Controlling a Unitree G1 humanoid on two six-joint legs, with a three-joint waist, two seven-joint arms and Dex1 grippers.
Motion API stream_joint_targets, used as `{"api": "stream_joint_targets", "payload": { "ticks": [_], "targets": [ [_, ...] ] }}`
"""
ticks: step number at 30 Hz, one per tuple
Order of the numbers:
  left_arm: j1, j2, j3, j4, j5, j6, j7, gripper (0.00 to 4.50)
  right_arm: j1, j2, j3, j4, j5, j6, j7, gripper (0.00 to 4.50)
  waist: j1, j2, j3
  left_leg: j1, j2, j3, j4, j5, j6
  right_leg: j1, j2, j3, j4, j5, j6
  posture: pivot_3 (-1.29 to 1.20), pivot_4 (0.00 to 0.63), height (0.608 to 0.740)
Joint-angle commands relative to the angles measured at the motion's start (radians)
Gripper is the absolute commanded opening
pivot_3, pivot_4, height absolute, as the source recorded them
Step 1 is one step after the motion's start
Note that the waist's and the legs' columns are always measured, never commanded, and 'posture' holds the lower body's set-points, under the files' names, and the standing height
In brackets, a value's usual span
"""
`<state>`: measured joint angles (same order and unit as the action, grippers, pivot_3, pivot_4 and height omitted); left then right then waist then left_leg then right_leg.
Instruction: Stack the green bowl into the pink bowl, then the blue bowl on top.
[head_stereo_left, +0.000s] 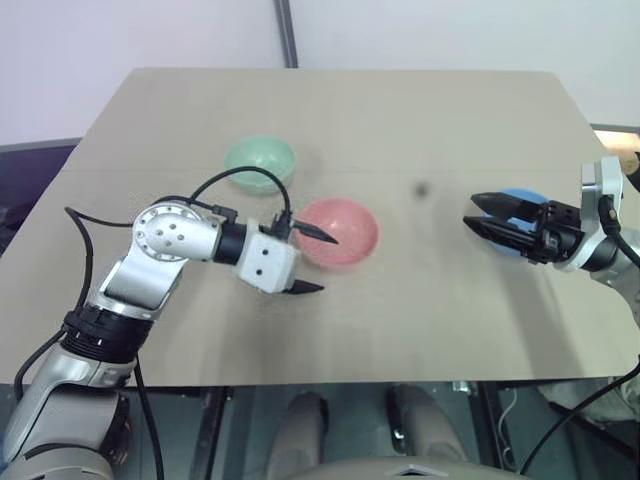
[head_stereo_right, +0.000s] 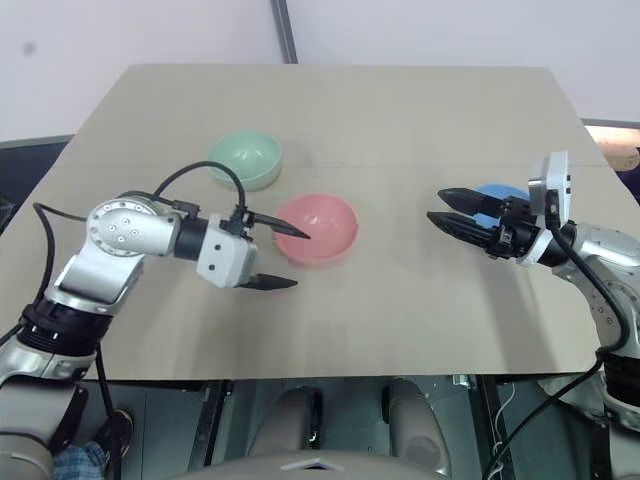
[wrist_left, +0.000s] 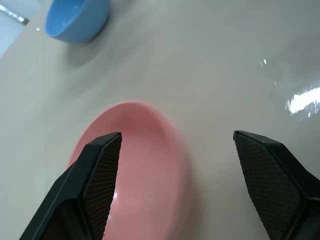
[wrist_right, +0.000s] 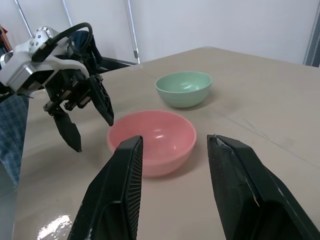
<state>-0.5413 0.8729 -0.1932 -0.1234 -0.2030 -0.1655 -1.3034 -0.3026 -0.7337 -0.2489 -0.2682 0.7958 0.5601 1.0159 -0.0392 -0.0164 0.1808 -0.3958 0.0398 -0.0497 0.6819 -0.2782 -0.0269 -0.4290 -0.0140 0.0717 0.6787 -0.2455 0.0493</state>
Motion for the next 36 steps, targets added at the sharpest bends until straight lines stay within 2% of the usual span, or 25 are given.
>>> {"api": "stream_joint_targets", "payload": {
  "ticks": [1, 3, 7, 12, 16, 25, 31, 34, 36],
  "targets": [
    [-0.068, -0.005, 0.109, -0.024, -0.101, 0.237, 0.098, 3.82, -0.015, -0.004, -0.016, -0.011, 0.007, -0.019, 0.011, 2.29, 0.002, 0.0, 0.0, 0.0, 0.0, 0.0, 0.0, 0.0, 0.0, 0.0, 0.0, 0.0, 0.0, 0.0, 0.0, 0.0, 0.15, 0.74],
    [-0.128, -0.017, 0.153, 0.045, -0.096, 0.331, 0.174, 3.82, -0.013, -0.005, -0.018, -0.011, 0.008, -0.019, 0.014, 2.29, 0.004, 0.0, 0.0, -0.001, 0.0, -0.001, 0.001, 0.0, 0.0, 0.0, 0.0, -0.001, 0.0, 0.0, 0.0, 0.0, 0.15, 0.74],
    [-0.204, -0.007, 0.206, 0.244, -0.026, 0.377, 0.284, 3.82, -0.018, -0.002, -0.023, -0.014, 0.026, -0.012, 0.022, 2.29, -0.003, 0.0, 0.0, 0.0, 0.0, -0.001, 0.001, 0.0, 0.0, 0.0, 0.0, -0.001, 0.0, 0.0, 0.0, 0.0, 0.15, 0.74],
    [-0.247, 0.018, 0.138, 0.543, 0.185, 0.234, 0.4, 3.82, -0.036, -0.012, -0.027, 0.004, 0.031, -0.014, 0.04, 2.29, -0.003, 0.0, 0.0, 0.001, 0.0, -0.001, 0.0, 0.0, 0.0, 0.0, 0.001, -0.001, 0.0, 0.0, 0.0, 0.0, 0.15, 0.74],
    [-0.285, 0.0, 0.058, 0.727, 0.306, 0.085, 0.427, 3.82, -0.098, 0.025, -0.032, 0.051, -0.024, -0.051, -0.056, 2.29, 0.003, 0.0, 0.0, -0.001, 0.0, -0.001, 0.001, 0.0, 0.0, 0.0, 0.0, -0.001, 0.0, 0.0, 0.0, 0.0, 0.15, 0.74],
    [-0.446, -0.084, -0.044, 1.086, 0.459, -0.152, 0.491, 3.82, -0.09, 0.027, -0.033, 0.058, -0.052, -0.057, -0.08, 2.29, 0.017, 0.0, 0.0, -0.002, -0.001, -0.001, 0.001, 0.0, 0.0, 0.0, -0.001, -0.002, 0.0, 0.0, 0.0, 0.0, 0.15, 0.74],
    [-0.544, -0.125, -0.078, 1.224, 0.529, -0.259, 0.538, 3.82, -0.069, 0.026, -0.044, 0.049, -0.053, -0.064, -0.082, 2.29, 0.02, 0.0, 0.0, -0.002, -0.001, -0.001, 0.001, 0.0, 0.0, 0.0, -0.001, -0.002, 0.0, 0.0, 0.0, 0.0, 0.15, 0.74],
    [-0.566, -0.134, -0.083, 1.252, 0.539, -0.308, 0.533, 2.98, -0.061, 0.028, -0.046, 0.043, -0.052, -0.067, -0.086, 2.29, 0.019, 0.0, 0.0, -0.002, -0.001, -0.001, 0.001, 0.0, 0.0, 0.0, -0.001, -0.002, 0.0, 0.0, 0.0, 0.0, 0.15, 0.74],
    [-0.572, -0.137, -0.085, 1.26, 0.544, -0.328, 0.526, 1.91, -0.059, 0.028, -0.046, 0.041, -0.051, -0.069, -0.087, 2.29, 0.018, 0.0, 0.0, -0.002, -0.001, -0.001, 0.001, 0.0, 0.0, 0.0, -0.001, -0.002, 0.0, 0.0, 0.0, 0.0, 0.15, 0.74]
  ]
}}
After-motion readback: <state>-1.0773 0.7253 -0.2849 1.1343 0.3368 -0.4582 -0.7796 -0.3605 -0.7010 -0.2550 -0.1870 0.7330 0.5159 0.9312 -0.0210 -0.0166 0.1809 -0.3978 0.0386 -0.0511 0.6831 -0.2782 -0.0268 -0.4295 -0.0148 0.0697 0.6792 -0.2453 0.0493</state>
